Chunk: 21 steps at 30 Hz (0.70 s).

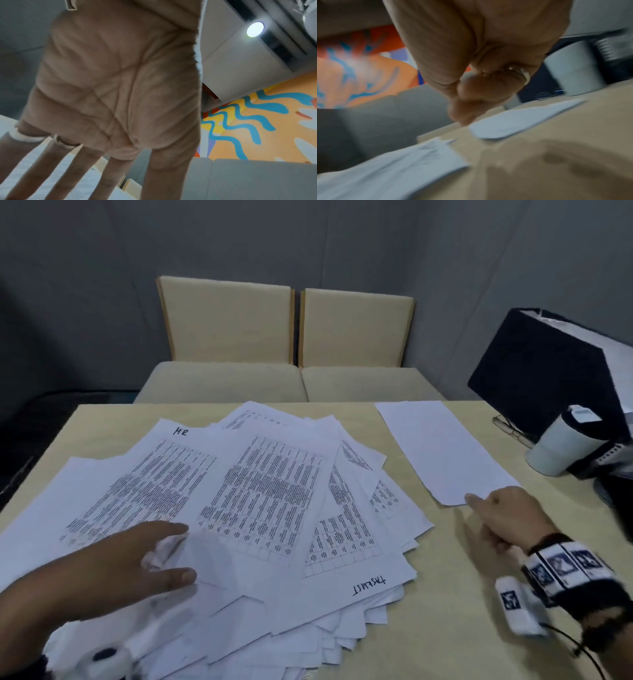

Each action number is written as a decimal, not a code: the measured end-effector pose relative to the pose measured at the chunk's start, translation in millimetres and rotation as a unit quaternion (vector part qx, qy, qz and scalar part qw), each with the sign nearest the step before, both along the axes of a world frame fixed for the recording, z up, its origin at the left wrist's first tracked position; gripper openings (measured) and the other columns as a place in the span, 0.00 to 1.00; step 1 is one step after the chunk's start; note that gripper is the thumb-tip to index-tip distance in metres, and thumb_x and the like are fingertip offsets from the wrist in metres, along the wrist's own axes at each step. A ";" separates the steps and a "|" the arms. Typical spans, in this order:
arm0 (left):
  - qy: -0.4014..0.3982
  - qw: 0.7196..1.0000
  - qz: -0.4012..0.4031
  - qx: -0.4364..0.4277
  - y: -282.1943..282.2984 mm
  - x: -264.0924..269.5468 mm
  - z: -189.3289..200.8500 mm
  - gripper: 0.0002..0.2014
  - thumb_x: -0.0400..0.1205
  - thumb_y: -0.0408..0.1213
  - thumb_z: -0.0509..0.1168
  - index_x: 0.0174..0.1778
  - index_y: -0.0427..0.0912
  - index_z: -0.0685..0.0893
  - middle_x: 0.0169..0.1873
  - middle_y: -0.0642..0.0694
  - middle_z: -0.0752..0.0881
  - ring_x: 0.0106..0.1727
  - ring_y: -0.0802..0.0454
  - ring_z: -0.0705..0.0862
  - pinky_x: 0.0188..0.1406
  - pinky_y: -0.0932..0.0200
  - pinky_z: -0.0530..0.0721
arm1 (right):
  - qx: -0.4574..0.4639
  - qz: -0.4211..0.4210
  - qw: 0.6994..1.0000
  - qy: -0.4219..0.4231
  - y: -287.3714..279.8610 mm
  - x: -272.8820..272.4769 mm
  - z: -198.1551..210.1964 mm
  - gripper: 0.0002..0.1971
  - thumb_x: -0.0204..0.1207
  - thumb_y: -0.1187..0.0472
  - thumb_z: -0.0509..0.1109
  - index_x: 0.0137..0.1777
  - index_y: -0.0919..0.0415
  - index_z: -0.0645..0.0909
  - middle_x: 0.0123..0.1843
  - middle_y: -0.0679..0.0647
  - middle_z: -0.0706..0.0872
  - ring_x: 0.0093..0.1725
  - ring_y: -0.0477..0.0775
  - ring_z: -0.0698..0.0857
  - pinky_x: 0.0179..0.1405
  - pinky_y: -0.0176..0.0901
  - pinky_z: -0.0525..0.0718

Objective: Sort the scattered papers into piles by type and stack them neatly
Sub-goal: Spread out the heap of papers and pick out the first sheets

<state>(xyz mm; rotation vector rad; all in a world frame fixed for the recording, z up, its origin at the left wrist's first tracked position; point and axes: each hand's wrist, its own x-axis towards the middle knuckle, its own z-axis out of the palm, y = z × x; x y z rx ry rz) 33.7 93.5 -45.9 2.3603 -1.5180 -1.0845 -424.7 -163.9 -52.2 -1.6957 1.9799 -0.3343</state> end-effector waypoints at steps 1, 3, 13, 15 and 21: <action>-0.011 1.000 -0.007 -0.007 3.9 0.4 -2.0 0.33 0.64 0.81 0.68 0.67 0.86 0.73 0.69 0.80 0.76 0.68 0.76 0.76 0.66 0.69 0.73 | -0.005 0.030 0.999 -0.028 9.5 17.6 3.7 0.25 0.86 0.52 0.70 0.38 0.78 0.82 0.27 0.66 0.90 0.25 0.60 0.88 0.30 0.46 0.86; -0.049 0.999 -0.022 -0.002 8.3 0.1 -11.9 0.47 0.69 0.79 0.68 0.83 0.66 0.65 0.81 0.65 0.66 0.82 0.57 0.68 0.77 0.58 0.68 | -0.020 0.082 0.992 -0.088 26.4 62.7 11.5 0.23 0.83 0.54 0.75 0.41 0.78 0.81 0.29 0.65 0.90 0.24 0.57 0.87 0.26 0.45 0.86; 0.015 0.999 -0.032 -0.026 16.1 -31.2 -6.4 0.44 0.78 0.66 0.72 0.88 0.63 0.60 0.82 0.59 0.70 0.79 0.59 0.70 0.73 0.61 0.71 | 0.048 0.251 0.965 0.057 46.5 202.5 -25.8 0.63 0.64 0.22 0.76 0.86 0.66 0.59 0.80 0.63 0.72 0.75 0.63 0.78 0.65 0.53 0.80; 0.047 0.998 -0.033 -0.039 19.4 -34.6 -7.6 0.43 0.76 0.67 0.73 0.86 0.67 0.63 0.79 0.58 0.72 0.72 0.63 0.75 0.66 0.64 0.72 | 0.050 0.222 0.974 -0.005 47.0 200.1 -34.7 0.59 0.67 0.35 0.84 0.87 0.65 0.58 0.76 0.63 0.78 0.72 0.63 0.81 0.64 0.52 0.82; 0.083 0.994 -0.019 -0.068 25.4 -36.2 -7.6 0.35 0.76 0.65 0.76 0.79 0.70 0.73 0.72 0.62 0.78 0.49 0.75 0.86 0.71 0.60 0.80 | 0.032 0.154 0.982 -0.101 50.1 182.2 -44.8 0.67 0.60 0.40 0.90 0.91 0.62 0.52 0.80 0.65 0.74 0.77 0.65 0.77 0.75 0.60 0.78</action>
